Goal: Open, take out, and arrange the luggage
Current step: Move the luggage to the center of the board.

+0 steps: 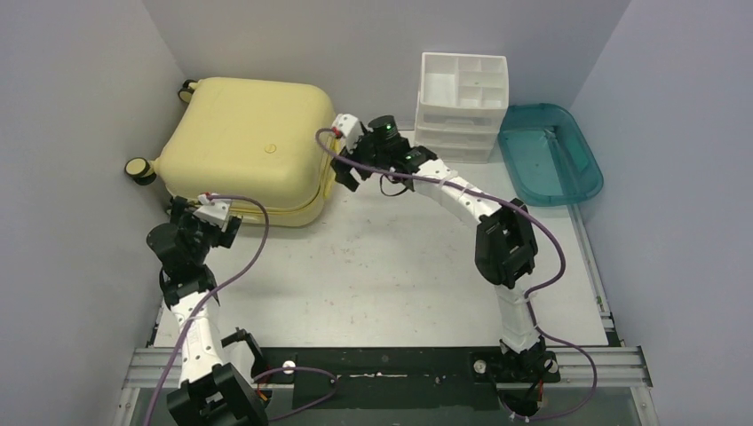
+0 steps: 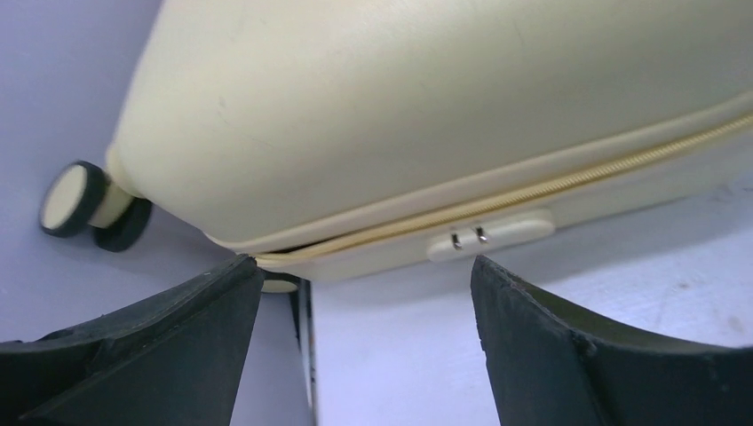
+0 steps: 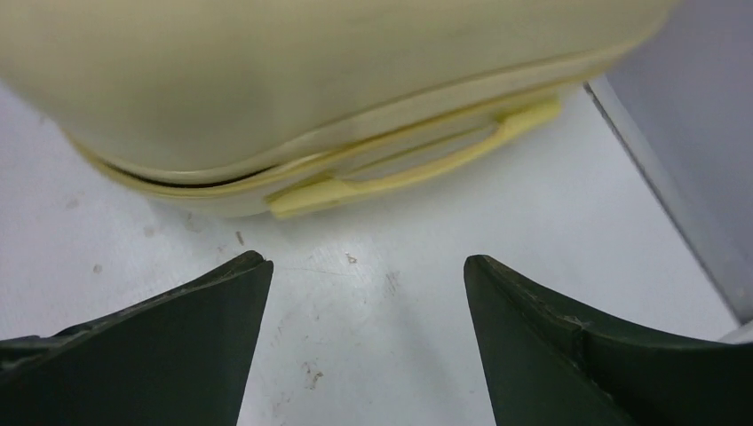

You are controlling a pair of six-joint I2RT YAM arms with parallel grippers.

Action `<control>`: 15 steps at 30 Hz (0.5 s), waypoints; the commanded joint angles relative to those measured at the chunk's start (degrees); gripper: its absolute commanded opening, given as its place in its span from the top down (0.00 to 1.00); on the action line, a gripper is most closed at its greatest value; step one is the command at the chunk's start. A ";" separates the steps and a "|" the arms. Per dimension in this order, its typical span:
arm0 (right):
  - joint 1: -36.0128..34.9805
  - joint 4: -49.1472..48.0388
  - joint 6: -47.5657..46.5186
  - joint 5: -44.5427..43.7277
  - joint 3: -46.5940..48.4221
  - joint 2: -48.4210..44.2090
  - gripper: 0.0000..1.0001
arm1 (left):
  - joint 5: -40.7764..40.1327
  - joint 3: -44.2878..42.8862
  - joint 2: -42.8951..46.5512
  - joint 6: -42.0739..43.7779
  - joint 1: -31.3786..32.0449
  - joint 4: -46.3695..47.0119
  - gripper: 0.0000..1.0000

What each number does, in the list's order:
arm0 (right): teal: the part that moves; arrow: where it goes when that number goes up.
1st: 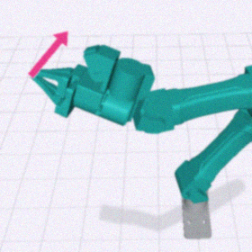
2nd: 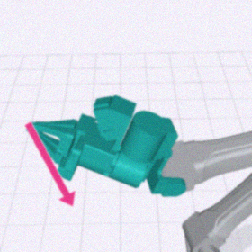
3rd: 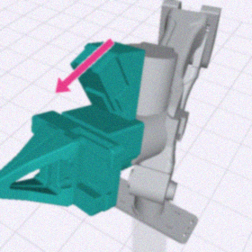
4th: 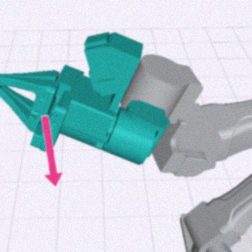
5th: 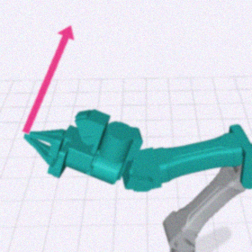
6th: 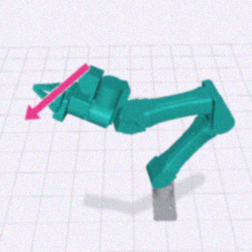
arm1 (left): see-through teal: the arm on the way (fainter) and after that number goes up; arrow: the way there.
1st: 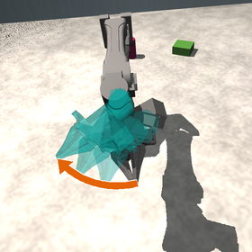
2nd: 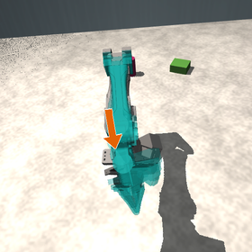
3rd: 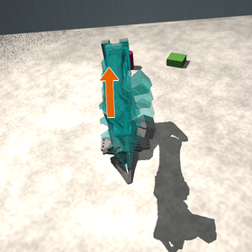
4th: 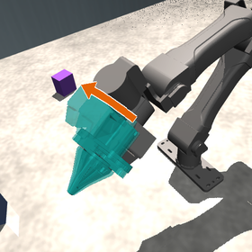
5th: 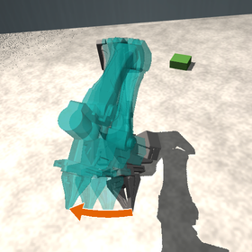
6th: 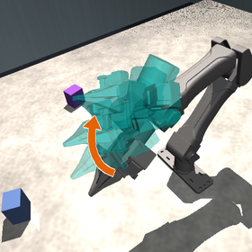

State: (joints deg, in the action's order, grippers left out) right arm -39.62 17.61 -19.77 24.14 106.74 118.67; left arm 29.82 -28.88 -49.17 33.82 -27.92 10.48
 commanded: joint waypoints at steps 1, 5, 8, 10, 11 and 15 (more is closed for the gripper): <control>6.84 -9.55 25.43 5.20 1.51 3.58 0.20 | 2.83 4.12 4.76 -4.33 -0.55 -1.34 0.15; 8.14 -9.99 29.67 4.34 4.86 8.71 0.21 | 2.74 8.46 11.09 -7.80 -0.60 -0.74 0.15; 10.02 -14.78 36.02 6.78 5.95 11.70 0.21 | 4.25 10.40 13.90 -10.37 -2.91 -0.93 0.15; 11.50 -18.56 40.71 10.43 7.76 14.17 0.22 | 5.00 11.48 15.10 -10.51 -5.09 -1.06 0.16; 12.10 -20.00 42.51 12.03 9.17 15.49 0.22 | 5.29 11.90 15.45 -10.53 -5.88 -0.85 0.16; 12.52 -23.66 46.93 15.61 13.73 20.07 0.21 | 7.63 11.99 15.48 -10.89 -7.67 -1.31 0.16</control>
State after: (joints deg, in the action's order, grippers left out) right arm -28.05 3.55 18.37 33.87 114.45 137.45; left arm 33.69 -16.99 -33.98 25.17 -33.91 8.21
